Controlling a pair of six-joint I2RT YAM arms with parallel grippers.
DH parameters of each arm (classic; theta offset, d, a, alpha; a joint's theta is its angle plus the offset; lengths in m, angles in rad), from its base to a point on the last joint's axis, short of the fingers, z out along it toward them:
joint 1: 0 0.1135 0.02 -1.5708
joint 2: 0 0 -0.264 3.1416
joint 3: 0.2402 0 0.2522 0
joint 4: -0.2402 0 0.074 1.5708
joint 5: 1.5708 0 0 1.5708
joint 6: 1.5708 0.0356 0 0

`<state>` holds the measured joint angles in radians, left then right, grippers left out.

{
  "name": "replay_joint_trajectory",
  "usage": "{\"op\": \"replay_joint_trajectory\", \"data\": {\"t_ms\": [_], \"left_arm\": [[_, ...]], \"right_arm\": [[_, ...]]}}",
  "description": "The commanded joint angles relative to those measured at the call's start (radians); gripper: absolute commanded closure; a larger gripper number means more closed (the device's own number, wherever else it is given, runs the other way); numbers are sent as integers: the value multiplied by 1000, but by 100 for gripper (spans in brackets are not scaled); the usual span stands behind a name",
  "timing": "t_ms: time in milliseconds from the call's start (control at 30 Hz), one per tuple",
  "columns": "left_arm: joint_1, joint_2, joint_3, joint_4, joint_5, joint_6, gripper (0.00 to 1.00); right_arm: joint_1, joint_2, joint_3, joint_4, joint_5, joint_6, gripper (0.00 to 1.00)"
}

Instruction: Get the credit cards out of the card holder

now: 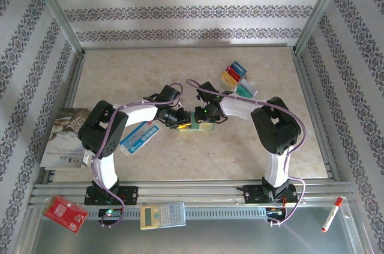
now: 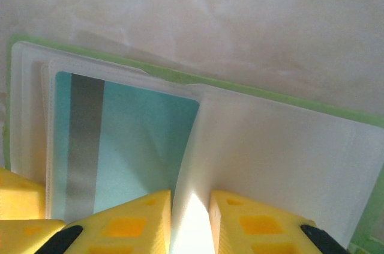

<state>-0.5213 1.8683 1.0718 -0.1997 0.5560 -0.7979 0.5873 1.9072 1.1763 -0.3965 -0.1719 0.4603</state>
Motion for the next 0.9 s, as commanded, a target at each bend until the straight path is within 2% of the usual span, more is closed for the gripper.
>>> {"op": "replay_joint_trajectory", "data": {"t_ms": [0,233,567,767,867], "left_arm": [[-2,8,12,86,86,-26,74],[0,-11,3,89,87,-26,80],[0,-17,7,103,120,-24,80],[-1,-23,5,92,108,-18,79],[0,-24,17,40,66,-2,79]], "right_arm": [[4,61,-28,-62,29,-3,74],[-6,24,-30,-46,-8,10,74],[-30,7,-27,-24,-58,24,74],[-28,35,-44,-26,-34,26,77],[-28,37,-56,-27,-20,25,79]]}}
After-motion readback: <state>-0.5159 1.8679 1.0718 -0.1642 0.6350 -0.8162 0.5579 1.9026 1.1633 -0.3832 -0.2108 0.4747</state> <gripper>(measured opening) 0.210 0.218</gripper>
